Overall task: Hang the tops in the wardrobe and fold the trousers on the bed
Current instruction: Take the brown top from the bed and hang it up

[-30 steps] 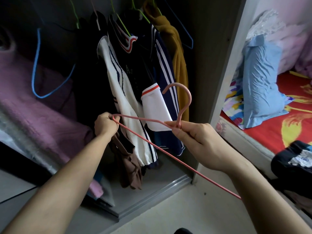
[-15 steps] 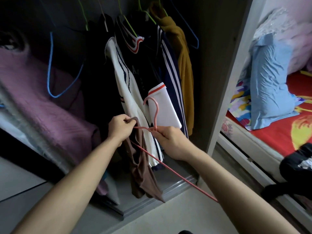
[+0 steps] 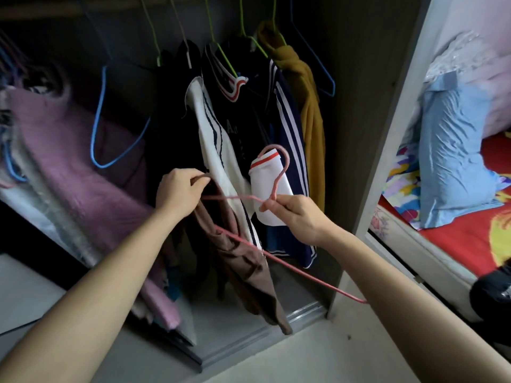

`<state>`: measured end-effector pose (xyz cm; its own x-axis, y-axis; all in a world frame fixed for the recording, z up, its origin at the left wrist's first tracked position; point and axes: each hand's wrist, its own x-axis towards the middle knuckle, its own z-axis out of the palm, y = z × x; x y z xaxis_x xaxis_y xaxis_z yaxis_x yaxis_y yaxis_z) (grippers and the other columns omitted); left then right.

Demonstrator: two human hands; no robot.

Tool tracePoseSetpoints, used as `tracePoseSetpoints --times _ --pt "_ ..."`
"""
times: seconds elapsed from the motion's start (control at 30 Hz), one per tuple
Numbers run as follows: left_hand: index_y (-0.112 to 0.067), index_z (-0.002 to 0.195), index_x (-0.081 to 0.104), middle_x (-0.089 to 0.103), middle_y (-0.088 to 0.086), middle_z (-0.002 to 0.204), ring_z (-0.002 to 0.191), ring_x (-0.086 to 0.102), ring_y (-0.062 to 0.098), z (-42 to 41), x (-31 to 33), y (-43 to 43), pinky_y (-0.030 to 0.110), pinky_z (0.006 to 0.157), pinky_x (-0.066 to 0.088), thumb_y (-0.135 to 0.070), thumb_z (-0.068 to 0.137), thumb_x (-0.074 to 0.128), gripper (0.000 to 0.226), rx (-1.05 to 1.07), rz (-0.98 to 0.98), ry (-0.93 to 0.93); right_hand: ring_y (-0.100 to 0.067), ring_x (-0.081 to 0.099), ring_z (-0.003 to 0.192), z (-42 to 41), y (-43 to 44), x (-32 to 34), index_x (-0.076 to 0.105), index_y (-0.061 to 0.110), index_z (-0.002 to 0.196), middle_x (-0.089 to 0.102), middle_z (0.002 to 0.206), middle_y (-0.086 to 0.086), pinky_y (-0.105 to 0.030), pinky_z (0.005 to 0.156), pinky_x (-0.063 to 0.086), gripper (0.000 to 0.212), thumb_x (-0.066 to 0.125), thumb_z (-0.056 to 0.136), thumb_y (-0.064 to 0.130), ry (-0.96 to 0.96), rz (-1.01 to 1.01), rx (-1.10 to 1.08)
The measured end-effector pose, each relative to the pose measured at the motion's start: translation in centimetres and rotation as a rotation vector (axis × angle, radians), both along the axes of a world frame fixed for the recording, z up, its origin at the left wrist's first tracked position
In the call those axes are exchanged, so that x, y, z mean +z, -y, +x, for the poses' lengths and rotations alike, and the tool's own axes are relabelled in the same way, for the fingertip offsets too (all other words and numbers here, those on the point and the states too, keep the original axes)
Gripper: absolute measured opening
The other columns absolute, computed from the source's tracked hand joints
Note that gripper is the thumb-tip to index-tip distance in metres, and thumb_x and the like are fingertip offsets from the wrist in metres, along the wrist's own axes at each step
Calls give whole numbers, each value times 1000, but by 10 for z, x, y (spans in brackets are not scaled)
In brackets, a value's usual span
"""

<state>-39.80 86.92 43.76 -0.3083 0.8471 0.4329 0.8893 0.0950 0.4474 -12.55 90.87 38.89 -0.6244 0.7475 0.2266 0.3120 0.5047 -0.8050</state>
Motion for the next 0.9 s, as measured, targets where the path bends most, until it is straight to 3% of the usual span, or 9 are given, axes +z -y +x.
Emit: tracePoseSetpoints --times 0.1,0.23,0.33,0.4,0.47,0.53,0.7,0.83,0.9 --pt "-22 85 78 66 -16 65 69 65 6 15 14 -5 16 58 41 -31 88 68 14 -100 -31 72 0 51 51 -4 -6 -3 73 21 107 58 59 17 -16 50 39 35 44 105 40 192 -26 46" --pt "-14 67 71 58 -3 56 55 53 6 36 17 -7 26 57 43 -33 86 71 26 -235 -121 172 -8 40 49 -13 -10 5 74 17 103 47 57 6 -28 49 32 34 47 105 36 -85 67 -53" --pt "-40 82 77 70 -6 84 80 65 6 35 32 -9 20 73 52 -40 83 74 3 -329 -66 245 -13 40 50 -17 -8 16 74 17 105 52 61 -8 -25 48 30 32 47 105 33 -263 94 -53" --pt "-46 94 74 61 -12 102 100 56 6 24 43 -13 19 88 44 -57 82 66 18 -327 -19 103 -12 39 50 -17 -8 21 75 18 103 51 61 -12 -21 50 29 31 47 105 33 -315 136 -62" --pt "-41 109 71 59 -16 112 114 50 9 11 51 -13 29 103 37 -74 80 49 49 -326 -60 -54 -15 39 50 -15 -12 25 75 22 101 53 62 -13 -23 49 29 30 48 106 34 -330 170 -71" --pt "-41 112 69 65 -20 108 113 56 10 -2 55 -10 40 112 32 -80 76 49 57 -359 -152 -93 -14 41 50 -12 -16 29 73 27 98 56 63 -5 -21 49 31 26 49 105 33 -340 194 -70" --pt "-40 101 74 75 -14 98 98 68 2 -12 53 -6 40 98 52 -48 83 66 22 -466 -116 186 -21 46 45 -6 -28 39 72 21 94 56 57 -4 -37 42 36 29 52 104 39 -309 345 -182" --pt "-23 109 77 74 -10 108 108 66 6 1 51 -9 40 104 48 -38 91 64 26 -473 -81 253 -15 49 48 -18 -31 45 67 14 92 53 58 6 -25 45 35 33 46 107 36 -247 375 -184" --pt "-27 108 76 74 -12 107 109 66 6 6 50 -11 35 105 47 -41 90 66 25 -470 -71 254 -14 51 51 -23 -30 46 65 11 92 54 61 7 -24 47 37 35 44 107 34 -243 364 -162"
